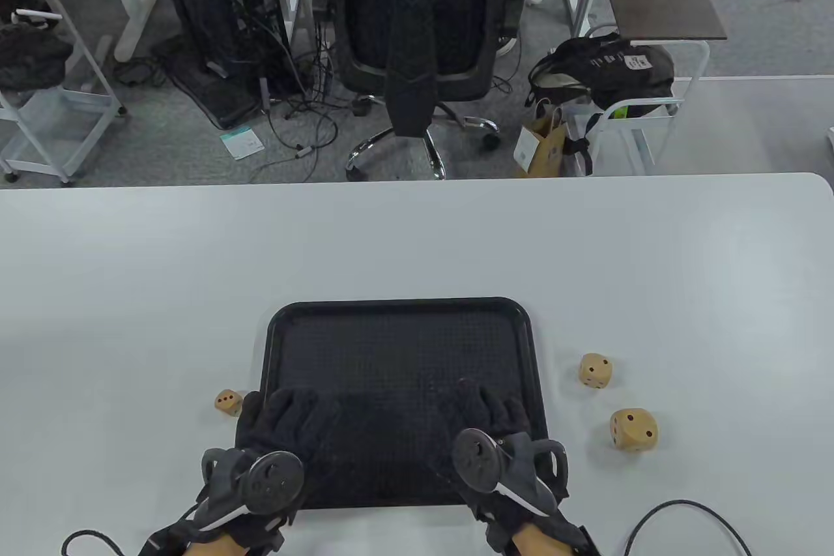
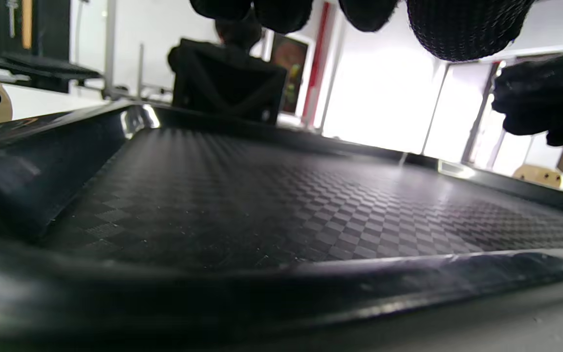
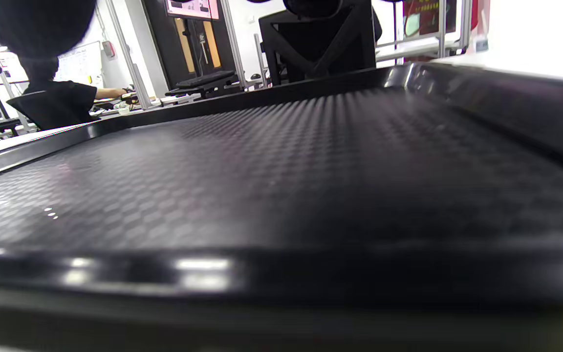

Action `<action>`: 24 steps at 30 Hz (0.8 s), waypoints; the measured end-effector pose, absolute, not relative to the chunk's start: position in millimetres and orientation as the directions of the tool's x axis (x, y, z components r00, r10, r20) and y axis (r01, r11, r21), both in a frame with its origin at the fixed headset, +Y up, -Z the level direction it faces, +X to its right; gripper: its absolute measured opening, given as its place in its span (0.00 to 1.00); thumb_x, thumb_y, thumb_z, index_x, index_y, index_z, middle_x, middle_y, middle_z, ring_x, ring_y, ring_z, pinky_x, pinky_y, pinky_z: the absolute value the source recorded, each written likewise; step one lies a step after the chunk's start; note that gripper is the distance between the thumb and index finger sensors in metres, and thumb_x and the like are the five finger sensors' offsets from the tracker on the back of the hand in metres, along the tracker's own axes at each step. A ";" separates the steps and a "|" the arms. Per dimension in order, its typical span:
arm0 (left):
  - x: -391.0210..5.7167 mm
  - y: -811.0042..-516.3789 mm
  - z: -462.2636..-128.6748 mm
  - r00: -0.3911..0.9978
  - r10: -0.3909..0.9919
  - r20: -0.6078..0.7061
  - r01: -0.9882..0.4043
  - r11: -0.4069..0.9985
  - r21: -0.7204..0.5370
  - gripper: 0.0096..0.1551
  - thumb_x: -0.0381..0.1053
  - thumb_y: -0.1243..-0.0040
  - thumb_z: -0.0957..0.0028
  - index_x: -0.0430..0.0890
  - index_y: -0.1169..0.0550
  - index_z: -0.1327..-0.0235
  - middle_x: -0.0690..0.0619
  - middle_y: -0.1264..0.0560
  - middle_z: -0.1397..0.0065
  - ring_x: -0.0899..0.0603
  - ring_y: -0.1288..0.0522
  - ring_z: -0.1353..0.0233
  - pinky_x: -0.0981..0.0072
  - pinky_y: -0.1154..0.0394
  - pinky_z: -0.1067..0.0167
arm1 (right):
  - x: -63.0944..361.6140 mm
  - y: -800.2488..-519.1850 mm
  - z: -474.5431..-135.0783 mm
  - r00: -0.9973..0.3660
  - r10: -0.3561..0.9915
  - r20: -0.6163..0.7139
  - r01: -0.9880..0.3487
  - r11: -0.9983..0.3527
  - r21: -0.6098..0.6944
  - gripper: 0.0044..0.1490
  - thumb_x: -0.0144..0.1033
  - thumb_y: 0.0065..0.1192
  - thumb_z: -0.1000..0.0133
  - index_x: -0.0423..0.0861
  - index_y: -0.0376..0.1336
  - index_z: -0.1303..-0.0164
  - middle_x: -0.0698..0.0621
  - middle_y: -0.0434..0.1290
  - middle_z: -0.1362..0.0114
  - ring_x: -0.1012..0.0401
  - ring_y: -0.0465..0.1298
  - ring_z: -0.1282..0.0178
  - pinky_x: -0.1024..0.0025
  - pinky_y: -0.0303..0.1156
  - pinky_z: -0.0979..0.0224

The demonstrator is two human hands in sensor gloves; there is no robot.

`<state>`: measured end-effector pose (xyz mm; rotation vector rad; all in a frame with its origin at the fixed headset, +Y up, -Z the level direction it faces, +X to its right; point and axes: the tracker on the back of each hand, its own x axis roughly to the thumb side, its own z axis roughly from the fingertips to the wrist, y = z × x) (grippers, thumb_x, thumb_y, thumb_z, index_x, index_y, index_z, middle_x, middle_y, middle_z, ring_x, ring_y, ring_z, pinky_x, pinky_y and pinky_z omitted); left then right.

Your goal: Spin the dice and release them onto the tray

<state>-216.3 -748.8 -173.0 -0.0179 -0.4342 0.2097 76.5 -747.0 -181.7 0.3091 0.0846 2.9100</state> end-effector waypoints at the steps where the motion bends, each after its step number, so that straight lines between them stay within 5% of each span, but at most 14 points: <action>1: -215.5 -749.1 -172.6 0.886 0.200 0.417 -0.192 0.979 -0.062 0.42 0.67 0.47 0.51 0.59 0.43 0.22 0.44 0.48 0.14 0.29 0.48 0.16 0.24 0.62 0.24 | 77.4 -747.6 -181.4 -0.957 0.211 0.197 -0.199 -0.977 0.079 0.55 0.67 0.55 0.56 0.64 0.38 0.22 0.54 0.38 0.14 0.51 0.48 0.13 0.40 0.48 0.16; 15: -219.1 -748.7 -174.2 0.887 0.221 0.406 -0.210 0.975 -0.073 0.42 0.66 0.47 0.51 0.59 0.42 0.23 0.44 0.47 0.15 0.30 0.46 0.16 0.24 0.61 0.24 | 100.9 -731.4 -181.4 -0.970 0.212 0.119 -0.212 -0.977 0.008 0.56 0.65 0.60 0.57 0.64 0.39 0.21 0.53 0.39 0.14 0.50 0.46 0.12 0.38 0.44 0.16; 24: -226.8 -745.4 -176.4 0.892 0.243 0.382 -0.235 0.970 -0.070 0.42 0.66 0.47 0.51 0.59 0.42 0.22 0.44 0.48 0.15 0.29 0.47 0.16 0.24 0.62 0.24 | 193.7 -707.3 -175.0 -0.874 0.462 -0.153 -0.437 -0.883 -0.170 0.58 0.62 0.66 0.56 0.66 0.40 0.21 0.54 0.38 0.13 0.50 0.42 0.11 0.37 0.39 0.14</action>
